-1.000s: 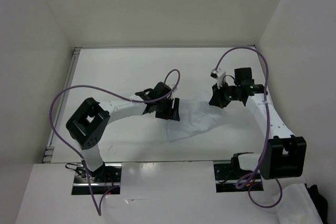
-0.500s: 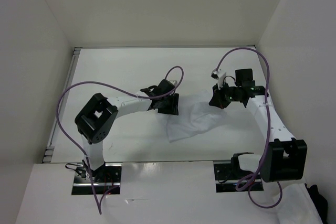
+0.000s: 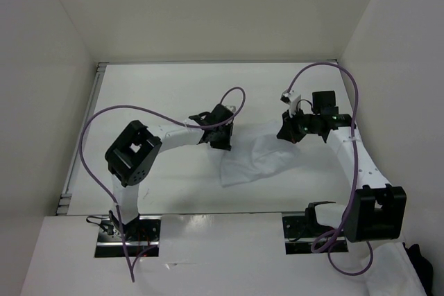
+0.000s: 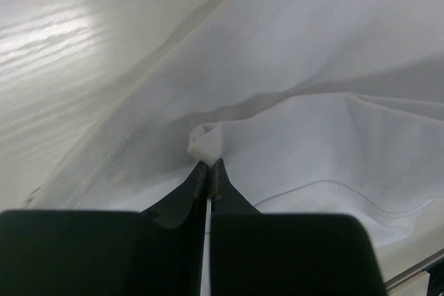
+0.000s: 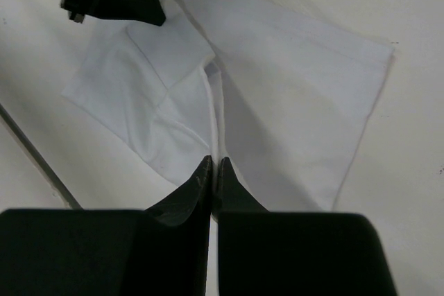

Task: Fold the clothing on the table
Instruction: Fold the skirt

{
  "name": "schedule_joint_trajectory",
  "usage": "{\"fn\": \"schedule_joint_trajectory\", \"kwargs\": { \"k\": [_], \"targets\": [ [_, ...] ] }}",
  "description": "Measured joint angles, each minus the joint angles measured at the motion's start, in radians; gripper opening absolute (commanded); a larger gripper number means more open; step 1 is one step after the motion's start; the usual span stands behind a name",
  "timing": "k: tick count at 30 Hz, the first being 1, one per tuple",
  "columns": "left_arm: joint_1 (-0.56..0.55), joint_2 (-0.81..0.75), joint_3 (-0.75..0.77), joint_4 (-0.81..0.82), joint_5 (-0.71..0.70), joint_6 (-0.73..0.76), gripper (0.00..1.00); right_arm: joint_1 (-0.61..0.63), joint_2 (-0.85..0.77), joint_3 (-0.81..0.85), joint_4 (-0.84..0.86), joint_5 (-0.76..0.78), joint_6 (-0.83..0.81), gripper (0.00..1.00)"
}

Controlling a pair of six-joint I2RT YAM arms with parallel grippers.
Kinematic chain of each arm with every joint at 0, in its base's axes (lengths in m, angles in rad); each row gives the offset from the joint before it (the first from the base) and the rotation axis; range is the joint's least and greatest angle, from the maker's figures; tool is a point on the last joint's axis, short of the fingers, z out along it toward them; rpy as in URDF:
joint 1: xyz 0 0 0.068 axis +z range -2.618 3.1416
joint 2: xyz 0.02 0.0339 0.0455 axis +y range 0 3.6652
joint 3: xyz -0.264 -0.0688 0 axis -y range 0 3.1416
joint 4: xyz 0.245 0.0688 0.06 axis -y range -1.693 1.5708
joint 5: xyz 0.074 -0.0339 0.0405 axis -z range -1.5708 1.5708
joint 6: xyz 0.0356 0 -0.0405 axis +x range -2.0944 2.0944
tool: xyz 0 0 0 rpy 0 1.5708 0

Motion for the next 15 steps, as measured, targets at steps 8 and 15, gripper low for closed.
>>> {"fn": "schedule_joint_trajectory", "kwargs": {
  "k": [8, 15],
  "targets": [
    [-0.01, -0.328, -0.161, -0.047, -0.115, 0.0, 0.0, -0.002, -0.029, -0.019, 0.021, 0.024, 0.036, 0.0],
    [-0.014, -0.603, -0.172, -0.047, -0.183, 0.002, 0.0, -0.002, -0.033, -0.031, 0.047, 0.016, 0.058, 0.0]
  ]
}}
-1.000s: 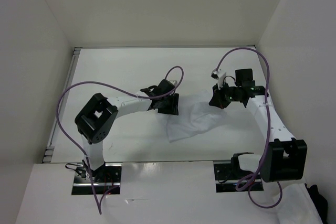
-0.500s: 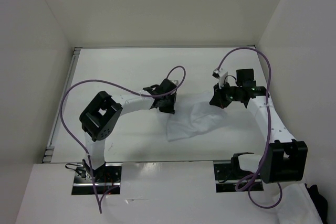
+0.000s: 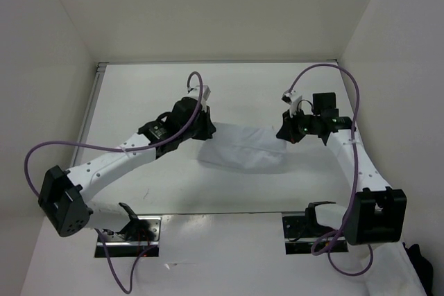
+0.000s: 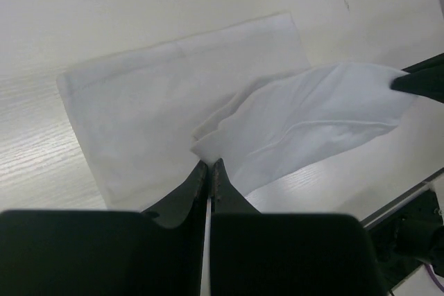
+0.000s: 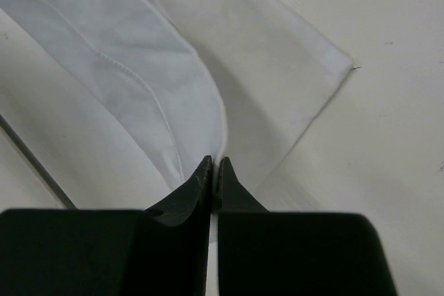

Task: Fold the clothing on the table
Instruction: Fold the skirt

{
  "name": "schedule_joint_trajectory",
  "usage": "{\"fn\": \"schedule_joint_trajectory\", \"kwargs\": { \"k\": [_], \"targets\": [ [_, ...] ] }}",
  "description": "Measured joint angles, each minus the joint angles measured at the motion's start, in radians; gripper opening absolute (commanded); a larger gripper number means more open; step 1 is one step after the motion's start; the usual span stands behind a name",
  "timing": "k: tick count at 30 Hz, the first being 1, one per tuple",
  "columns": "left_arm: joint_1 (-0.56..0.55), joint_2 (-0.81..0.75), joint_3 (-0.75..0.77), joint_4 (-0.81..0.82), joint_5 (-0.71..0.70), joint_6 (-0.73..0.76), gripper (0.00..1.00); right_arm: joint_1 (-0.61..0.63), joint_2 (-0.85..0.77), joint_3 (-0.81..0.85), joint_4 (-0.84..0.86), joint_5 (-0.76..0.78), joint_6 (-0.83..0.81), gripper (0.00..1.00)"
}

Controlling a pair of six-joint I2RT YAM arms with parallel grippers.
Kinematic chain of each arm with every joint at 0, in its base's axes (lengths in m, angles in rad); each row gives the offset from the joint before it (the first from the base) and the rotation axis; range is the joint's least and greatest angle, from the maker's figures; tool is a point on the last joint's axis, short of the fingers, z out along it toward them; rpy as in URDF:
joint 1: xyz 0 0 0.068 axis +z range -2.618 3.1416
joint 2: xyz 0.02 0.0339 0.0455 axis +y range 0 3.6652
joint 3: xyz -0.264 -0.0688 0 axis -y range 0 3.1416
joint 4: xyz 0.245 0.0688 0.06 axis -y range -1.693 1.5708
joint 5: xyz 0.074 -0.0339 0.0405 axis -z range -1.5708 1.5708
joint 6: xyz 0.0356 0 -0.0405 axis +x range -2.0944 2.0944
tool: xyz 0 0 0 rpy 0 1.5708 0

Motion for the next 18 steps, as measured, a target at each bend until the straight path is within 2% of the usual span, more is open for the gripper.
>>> {"fn": "schedule_joint_trajectory", "kwargs": {
  "k": [3, 7, 11, 18],
  "targets": [
    [0.0, -0.007, -0.038, 0.005, -0.003, 0.0, 0.0, 0.0, 0.035, 0.002, 0.01, -0.032, 0.0, 0.0],
    [0.0, 0.014, -0.096, -0.027, -0.013, -0.002, 0.0, 0.0, 0.16, 0.05, 0.014, -0.09, 0.005, 0.0],
    [0.0, 0.064, -0.098, -0.04, -0.045, 0.0, 0.0, 0.0, 0.288, 0.102, 0.043, -0.124, 0.025, 0.0],
    [0.023, 0.124, -0.096, -0.043, -0.076, 0.0, 0.0, 0.0, 0.41, 0.121, 0.126, -0.179, 0.069, 0.0]
  ]
}}
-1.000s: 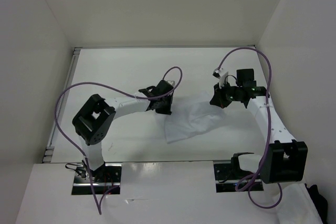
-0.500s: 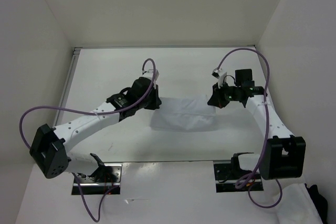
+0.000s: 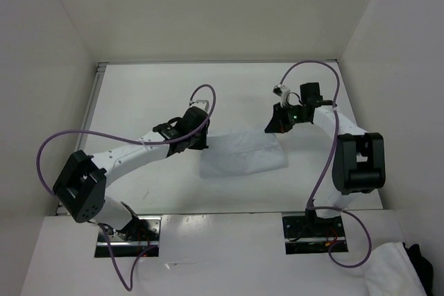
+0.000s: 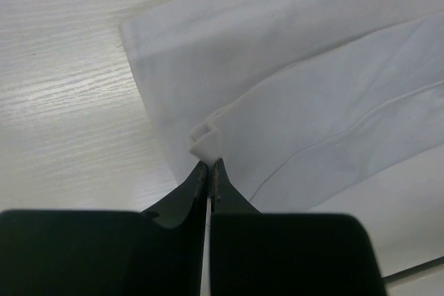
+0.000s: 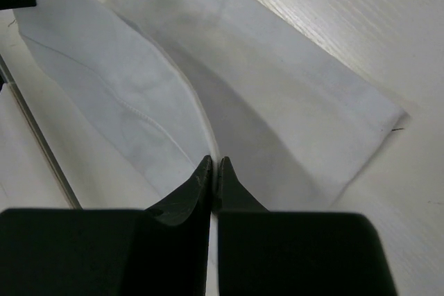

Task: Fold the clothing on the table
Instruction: Fold the skirt

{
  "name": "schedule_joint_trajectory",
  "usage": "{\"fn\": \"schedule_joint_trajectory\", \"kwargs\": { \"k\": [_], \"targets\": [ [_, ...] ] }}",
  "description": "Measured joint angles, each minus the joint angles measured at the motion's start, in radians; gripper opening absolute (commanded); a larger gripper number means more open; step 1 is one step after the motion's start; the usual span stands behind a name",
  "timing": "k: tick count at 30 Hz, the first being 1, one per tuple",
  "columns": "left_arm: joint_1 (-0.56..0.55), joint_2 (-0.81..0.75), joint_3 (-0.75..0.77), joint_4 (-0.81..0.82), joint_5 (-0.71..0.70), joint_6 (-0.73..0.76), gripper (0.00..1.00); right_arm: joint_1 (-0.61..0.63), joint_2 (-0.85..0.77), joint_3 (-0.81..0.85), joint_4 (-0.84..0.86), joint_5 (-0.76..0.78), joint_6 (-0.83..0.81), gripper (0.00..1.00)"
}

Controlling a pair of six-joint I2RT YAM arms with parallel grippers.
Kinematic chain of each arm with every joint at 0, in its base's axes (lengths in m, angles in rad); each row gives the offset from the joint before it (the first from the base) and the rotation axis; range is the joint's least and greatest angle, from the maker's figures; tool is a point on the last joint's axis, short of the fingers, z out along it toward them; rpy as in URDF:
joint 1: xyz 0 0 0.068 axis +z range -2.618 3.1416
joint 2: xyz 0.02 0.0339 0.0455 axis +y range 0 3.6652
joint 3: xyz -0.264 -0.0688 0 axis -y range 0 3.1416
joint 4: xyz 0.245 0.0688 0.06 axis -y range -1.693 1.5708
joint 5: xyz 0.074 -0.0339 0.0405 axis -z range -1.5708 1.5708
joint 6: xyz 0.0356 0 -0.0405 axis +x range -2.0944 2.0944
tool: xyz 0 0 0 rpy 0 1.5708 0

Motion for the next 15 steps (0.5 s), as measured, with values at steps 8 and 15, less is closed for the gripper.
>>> {"fn": "schedule_joint_trajectory", "kwargs": {
  "k": [8, 15],
  "targets": [
    [0.024, 0.016, 0.046, 0.011, -0.035, 0.002, 0.0, 0.0, 0.047, 0.038, 0.103, -0.009, 0.056, 0.0],
    [0.066, 0.082, 0.13, 0.031, -0.053, 0.014, 0.01, 0.0, 0.09, 0.085, 0.191, -0.005, 0.129, 0.0]
  ]
}}
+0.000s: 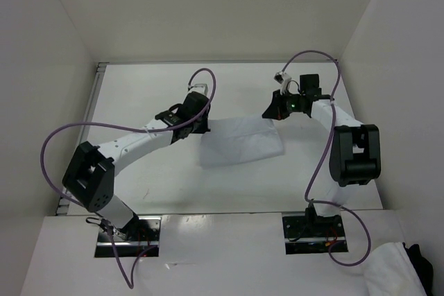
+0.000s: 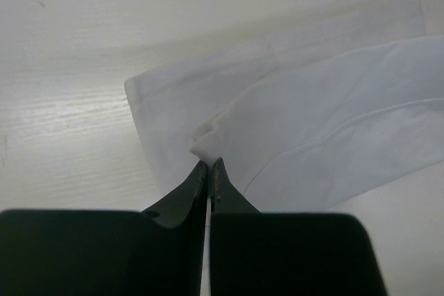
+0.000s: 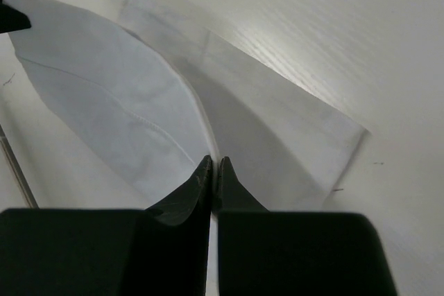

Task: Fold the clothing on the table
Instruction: Fold the skirt

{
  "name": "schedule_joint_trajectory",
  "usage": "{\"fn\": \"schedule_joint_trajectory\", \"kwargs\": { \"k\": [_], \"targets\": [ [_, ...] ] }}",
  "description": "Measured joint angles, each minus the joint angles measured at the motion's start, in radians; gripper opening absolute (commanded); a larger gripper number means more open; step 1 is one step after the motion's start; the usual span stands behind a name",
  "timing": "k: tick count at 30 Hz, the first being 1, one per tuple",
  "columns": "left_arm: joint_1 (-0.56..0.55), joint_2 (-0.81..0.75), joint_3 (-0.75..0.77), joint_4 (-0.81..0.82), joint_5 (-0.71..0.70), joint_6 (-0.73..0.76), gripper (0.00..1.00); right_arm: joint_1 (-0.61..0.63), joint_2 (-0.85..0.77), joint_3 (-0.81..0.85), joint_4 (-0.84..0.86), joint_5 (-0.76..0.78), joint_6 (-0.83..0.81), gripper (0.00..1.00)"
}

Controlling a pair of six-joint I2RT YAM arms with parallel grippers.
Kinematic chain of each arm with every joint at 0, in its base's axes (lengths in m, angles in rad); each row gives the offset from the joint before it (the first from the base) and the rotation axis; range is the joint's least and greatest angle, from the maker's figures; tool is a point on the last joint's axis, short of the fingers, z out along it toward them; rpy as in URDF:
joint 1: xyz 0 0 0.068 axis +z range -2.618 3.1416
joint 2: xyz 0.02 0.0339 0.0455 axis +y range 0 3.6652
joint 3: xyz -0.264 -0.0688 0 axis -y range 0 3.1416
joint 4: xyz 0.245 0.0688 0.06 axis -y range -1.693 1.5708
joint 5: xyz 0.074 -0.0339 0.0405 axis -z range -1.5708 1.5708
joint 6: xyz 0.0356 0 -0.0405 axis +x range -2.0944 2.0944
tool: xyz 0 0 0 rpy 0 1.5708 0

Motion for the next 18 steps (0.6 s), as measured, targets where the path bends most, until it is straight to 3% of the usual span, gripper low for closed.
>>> {"fn": "schedule_joint_trajectory", "kwargs": {
  "k": [2, 3, 4, 5, 6, 7, 8, 11, 13, 18],
  "targets": [
    [0.025, 0.054, 0.034, 0.016, 0.006, 0.015, 0.05, 0.0, 0.039, 0.022, 0.029, 0.01, 0.025, 0.07],
    [0.04, 0.092, 0.058, 0.021, 0.013, 0.019, 0.11, 0.0, 0.061, 0.032, 0.04, 0.018, 0.037, 0.24],
    [0.051, 0.126, 0.074, 0.023, 0.015, 0.024, 0.14, 0.0, 0.08, 0.04, 0.046, 0.027, 0.052, 0.77],
    [0.064, 0.171, 0.097, 0.023, 0.018, 0.031, 0.17, 0.0, 0.103, 0.05, 0.05, 0.037, 0.061, 0.92],
    [0.073, 0.217, 0.117, 0.023, 0.021, 0.035, 0.19, 0.0, 0.122, 0.056, 0.057, 0.049, 0.068, 0.98],
    [0.084, 0.261, 0.13, 0.023, 0.018, 0.035, 0.22, 0.0, 0.137, 0.056, 0.068, 0.064, 0.079, 0.98],
    [0.097, 0.298, 0.134, 0.02, 0.012, 0.031, 0.35, 0.0, 0.146, 0.056, 0.076, 0.093, 0.089, 0.98],
    [0.128, 0.352, 0.117, -0.014, -0.016, -0.002, 0.92, -0.003, 0.131, 0.042, 0.125, 0.168, 0.128, 0.98],
    [0.148, 0.346, 0.095, -0.039, -0.055, -0.045, 1.0, -0.011, 0.08, 0.003, 0.176, 0.204, 0.142, 0.98],
    [0.163, 0.221, 0.072, -0.071, -0.112, -0.092, 1.0, -0.019, -0.099, -0.071, 0.197, 0.229, 0.113, 0.95]
  ]
}}
